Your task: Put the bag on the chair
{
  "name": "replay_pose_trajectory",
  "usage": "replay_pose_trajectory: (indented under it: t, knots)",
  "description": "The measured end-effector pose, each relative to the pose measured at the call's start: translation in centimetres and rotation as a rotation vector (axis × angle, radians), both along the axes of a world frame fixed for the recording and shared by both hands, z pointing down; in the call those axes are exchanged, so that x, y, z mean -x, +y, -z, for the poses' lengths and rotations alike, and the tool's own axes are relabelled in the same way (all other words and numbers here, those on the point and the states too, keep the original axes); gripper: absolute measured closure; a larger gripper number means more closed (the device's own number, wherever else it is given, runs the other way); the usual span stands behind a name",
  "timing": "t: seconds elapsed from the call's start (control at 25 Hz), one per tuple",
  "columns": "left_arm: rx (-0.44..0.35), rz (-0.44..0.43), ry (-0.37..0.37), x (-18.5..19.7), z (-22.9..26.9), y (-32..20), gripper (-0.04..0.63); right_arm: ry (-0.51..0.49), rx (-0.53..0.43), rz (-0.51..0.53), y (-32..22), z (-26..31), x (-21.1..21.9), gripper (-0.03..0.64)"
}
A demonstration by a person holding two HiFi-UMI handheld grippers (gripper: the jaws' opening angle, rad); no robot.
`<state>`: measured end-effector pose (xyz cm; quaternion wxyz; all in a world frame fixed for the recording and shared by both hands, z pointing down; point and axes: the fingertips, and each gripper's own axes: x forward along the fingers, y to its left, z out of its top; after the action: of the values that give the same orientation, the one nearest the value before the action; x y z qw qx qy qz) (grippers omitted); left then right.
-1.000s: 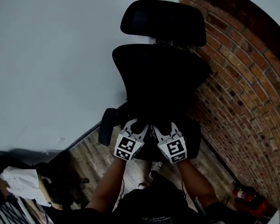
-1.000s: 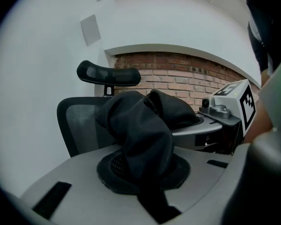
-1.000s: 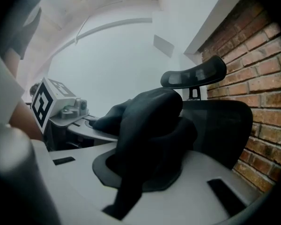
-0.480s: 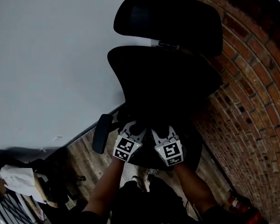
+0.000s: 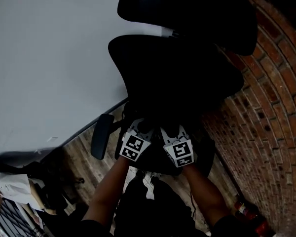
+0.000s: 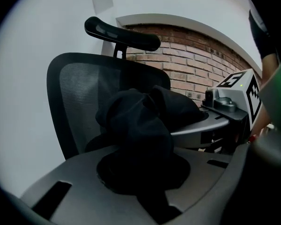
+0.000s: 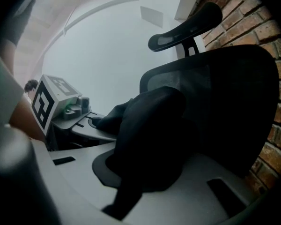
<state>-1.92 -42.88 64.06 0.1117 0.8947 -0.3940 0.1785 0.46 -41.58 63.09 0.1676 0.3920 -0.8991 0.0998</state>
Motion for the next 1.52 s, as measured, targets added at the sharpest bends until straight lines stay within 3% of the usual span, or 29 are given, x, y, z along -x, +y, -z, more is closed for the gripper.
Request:
replay_pose_trajectory:
  t: [0.4, 0.68, 0.92, 1.12, 1.24, 1.36, 1.52]
  knots:
    - [0.069, -0.044, 0.018, -0.9, -5.5, -2.0, 0.532, 0.059, 0.056, -0.025, -2.2, -5.4, -0.8, 0.572]
    - [0.13, -0.088, -0.01, -1.3, -10.0, -1.8, 0.522, 0.1, 0.12, -0.03, -2.0, -10.1, -1.6, 0.571]
    - [0.11, -0.069, 0.004, -1.5, -10.7, -2.8, 0.52, 0.096, 0.103, -0.068, -2.9, -11.1, -2.1, 0.572]
    - [0.173, -0.099, -0.036, -1.7, -11.9, -2.6, 0.508, 0.085, 0.15, -0.069, -2.8, -12.0, -2.3, 0.569]
    - [0.197, -0.096, -0.07, -1.6, -12.7, -2.0, 0.468, 0.09, 0.187, -0.081, -2.4, -12.7, -2.8, 0.533]
    - [0.2, -0.066, -0.081, -0.7, -12.6, -2.0, 0.37, 0.101, 0.213, -0.074, -2.4, -13.2, -2.9, 0.427]
    - [0.188, -0.003, -0.057, 1.0, -10.6, -2.0, 0.334, 0.084, 0.223, -0.101, -2.1, -12.6, -3.7, 0.358]
